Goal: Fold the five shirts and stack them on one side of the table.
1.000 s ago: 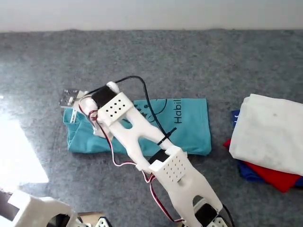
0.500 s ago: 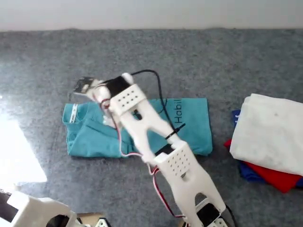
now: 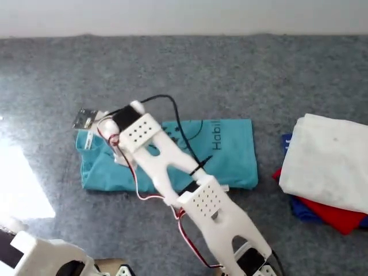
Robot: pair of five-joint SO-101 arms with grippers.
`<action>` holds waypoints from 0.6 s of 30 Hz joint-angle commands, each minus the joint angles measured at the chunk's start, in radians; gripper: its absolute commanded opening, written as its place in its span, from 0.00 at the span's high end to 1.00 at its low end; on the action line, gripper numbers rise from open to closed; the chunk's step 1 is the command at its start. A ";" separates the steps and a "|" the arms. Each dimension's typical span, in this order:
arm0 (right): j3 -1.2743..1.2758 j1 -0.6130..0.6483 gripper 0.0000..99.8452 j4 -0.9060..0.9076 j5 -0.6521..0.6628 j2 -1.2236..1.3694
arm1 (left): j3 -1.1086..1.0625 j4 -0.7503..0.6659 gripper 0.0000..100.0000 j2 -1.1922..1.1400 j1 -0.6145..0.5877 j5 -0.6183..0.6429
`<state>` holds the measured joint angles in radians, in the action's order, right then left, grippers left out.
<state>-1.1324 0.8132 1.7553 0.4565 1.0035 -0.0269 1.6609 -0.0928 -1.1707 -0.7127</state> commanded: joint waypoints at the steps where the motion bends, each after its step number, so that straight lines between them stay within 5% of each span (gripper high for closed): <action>1: -0.003 -0.018 0.97 0.045 -0.034 -0.094 | 0.007 -0.008 0.99 0.034 0.002 0.003; 11: 0.465 0.016 0.97 0.038 -0.058 -0.335 | 0.007 -0.008 0.99 0.031 0.011 0.003; 18: 0.493 -0.045 0.97 -0.012 -0.002 -0.232 | 0.007 -0.009 0.99 0.031 0.029 0.005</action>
<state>-0.6414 0.8132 1.7507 0.4150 0.7549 -0.0269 1.6609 -0.0928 -1.1569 -0.7127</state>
